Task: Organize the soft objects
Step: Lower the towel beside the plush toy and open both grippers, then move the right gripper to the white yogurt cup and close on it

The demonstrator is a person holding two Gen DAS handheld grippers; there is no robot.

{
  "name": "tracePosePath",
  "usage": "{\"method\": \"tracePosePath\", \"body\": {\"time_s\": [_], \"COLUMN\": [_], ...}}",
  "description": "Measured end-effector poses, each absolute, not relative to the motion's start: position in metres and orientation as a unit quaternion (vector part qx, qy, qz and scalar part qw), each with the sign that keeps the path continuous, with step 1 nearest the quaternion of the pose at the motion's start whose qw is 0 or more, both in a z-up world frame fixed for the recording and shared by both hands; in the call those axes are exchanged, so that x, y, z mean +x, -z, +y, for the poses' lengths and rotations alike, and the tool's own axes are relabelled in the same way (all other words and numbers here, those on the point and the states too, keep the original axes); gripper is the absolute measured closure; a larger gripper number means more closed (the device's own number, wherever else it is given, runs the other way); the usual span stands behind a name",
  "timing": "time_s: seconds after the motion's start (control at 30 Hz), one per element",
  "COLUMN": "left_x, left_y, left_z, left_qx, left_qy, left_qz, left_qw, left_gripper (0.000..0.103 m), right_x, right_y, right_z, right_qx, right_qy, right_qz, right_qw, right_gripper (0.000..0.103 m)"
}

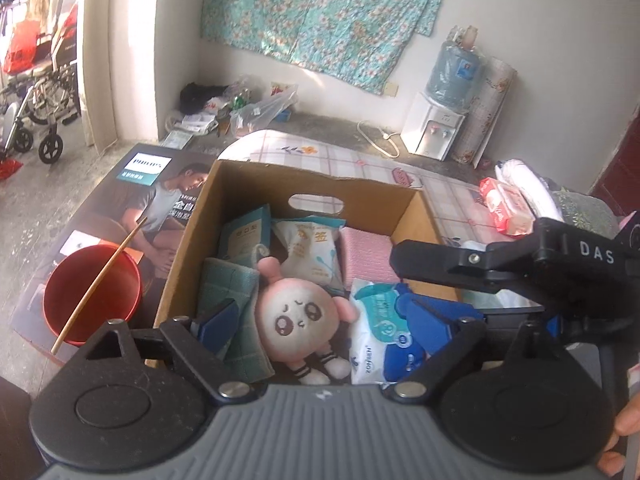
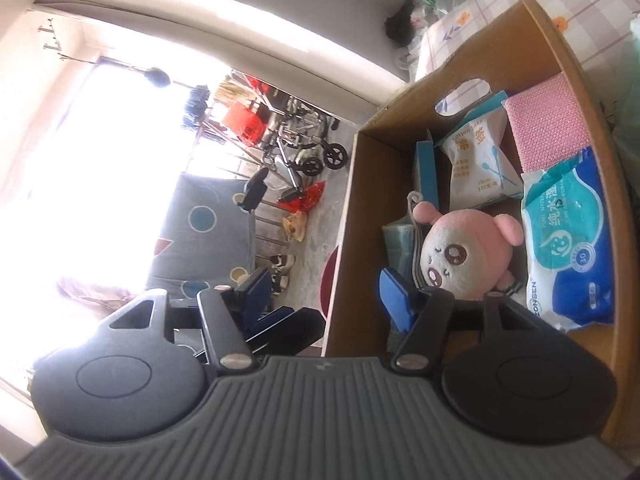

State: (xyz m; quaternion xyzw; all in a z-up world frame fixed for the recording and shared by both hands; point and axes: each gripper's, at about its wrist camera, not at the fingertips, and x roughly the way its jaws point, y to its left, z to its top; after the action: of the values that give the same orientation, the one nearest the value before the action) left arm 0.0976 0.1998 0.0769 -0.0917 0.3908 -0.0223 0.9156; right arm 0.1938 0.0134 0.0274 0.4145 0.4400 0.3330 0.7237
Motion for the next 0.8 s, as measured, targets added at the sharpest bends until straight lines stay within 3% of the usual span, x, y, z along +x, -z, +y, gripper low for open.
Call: {"method": "tracePosePath", "body": {"time_s": [0.17,0.4,0.8], "left_x": [0.060,0.020,0.003], "left_y": [-0.088,-0.076,-0.001], "left_z": [0.146,0.047,-0.083], "left_qx": [-0.074,-0.031,0.022], "left_qy": [0.064,0.150,0.270], "left_qz": [0.341,0.305,0.322], "left_qw": [0.935,0.940,0.907], "left_gripper": [0.008,0.007,0.008], "right_x": [0.131,0.037,-0.059], "right_y": [-0.058,-0.066,-0.015], "right_z": [-0.062,-0.179,-0.296], "right_qx": [0.417,0.392,0.372], "right_qy": [-0.324,-0.221,-0.054], "right_qz": [0.363,0.288,0.270], "right_qw": [0.768,0.845,0.887], "right_gripper": [0.029,0.025,0.025]}}
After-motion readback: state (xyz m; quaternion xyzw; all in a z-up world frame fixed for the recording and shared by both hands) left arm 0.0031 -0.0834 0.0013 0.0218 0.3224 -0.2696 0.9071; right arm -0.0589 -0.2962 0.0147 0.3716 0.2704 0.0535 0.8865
